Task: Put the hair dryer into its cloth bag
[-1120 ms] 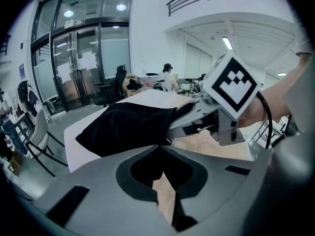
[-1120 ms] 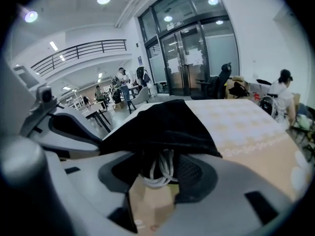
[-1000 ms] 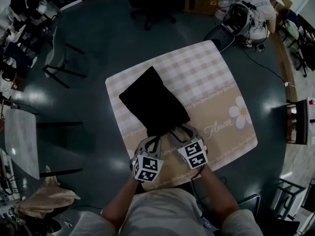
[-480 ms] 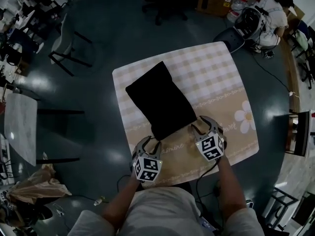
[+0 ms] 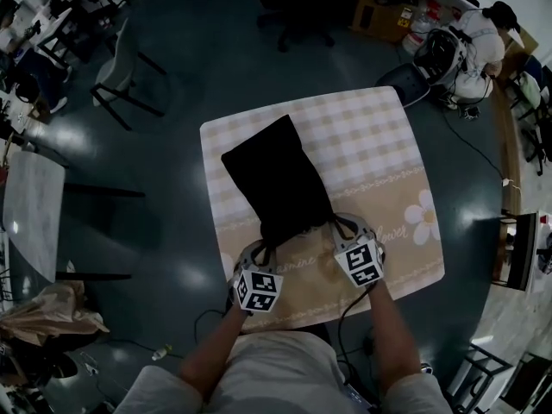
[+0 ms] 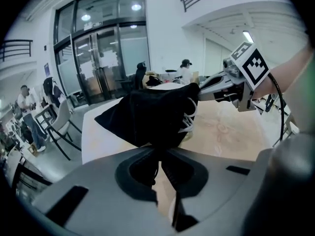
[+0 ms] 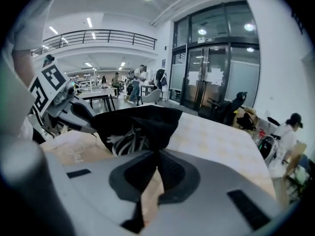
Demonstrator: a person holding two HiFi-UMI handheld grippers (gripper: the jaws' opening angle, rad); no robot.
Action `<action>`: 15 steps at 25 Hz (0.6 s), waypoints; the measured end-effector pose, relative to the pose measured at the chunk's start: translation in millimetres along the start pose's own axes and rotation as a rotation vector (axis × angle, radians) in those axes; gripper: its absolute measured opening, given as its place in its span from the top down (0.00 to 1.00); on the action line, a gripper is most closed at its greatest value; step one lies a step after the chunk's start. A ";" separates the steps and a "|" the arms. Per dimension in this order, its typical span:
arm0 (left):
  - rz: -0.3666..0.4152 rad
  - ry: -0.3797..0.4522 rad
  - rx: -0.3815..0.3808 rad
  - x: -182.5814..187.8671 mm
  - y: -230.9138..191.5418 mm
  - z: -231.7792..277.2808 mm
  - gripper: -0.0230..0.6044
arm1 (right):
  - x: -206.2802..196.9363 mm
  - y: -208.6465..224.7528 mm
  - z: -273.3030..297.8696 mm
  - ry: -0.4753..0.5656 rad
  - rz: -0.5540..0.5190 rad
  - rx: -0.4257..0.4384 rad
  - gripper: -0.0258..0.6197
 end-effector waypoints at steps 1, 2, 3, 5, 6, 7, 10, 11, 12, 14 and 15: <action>-0.004 0.014 0.004 1.9 -2.0 -5.4 0.92 | 4.9 -2.2 -3.9 0.006 -0.007 0.004 0.93; -0.010 0.032 0.011 4.8 -4.5 -10.8 0.92 | 10.8 -3.7 -8.0 0.013 -0.018 0.003 0.93; -0.017 0.052 0.021 8.8 -7.3 -15.6 0.92 | 17.5 -4.5 -12.1 0.023 -0.029 -0.002 0.93; -0.033 0.089 0.041 18.5 -12.9 -24.2 0.93 | 32.0 -4.8 -20.4 0.052 -0.029 -0.015 0.93; -0.044 0.106 0.047 23.8 -15.4 -29.0 0.93 | 39.2 -5.2 -24.8 0.069 -0.021 -0.021 0.93; -0.057 0.121 0.052 29.4 -18.2 -34.3 0.93 | 45.7 -6.0 -28.5 0.083 -0.013 -0.028 0.93; -0.084 0.162 0.069 46.1 -27.9 -49.6 0.93 | 61.0 -8.8 -36.0 0.110 -0.004 -0.047 0.93; -0.088 0.175 0.071 51.4 -30.7 -54.6 0.93 | 65.5 -9.7 -39.0 0.114 0.001 -0.051 0.93; -0.093 0.189 0.068 57.0 -33.2 -59.8 0.93 | 70.6 -10.3 -43.2 0.116 0.011 -0.056 0.93; -0.109 0.219 0.049 70.2 -38.1 -71.8 0.93 | 83.0 -10.2 -54.1 0.124 0.044 -0.069 0.93; -0.115 0.232 0.034 77.0 -41.0 -78.3 0.93 | 88.9 -10.5 -59.6 0.128 0.064 -0.078 0.93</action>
Point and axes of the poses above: the fingertips, and each gripper's own axes: z forward along the fingers, y to its right, x out of its top, the point moved 3 cm from there along -z, backward along the fingers, and after that the axes turned 15 degrees about -z, right-handed, at the moved point
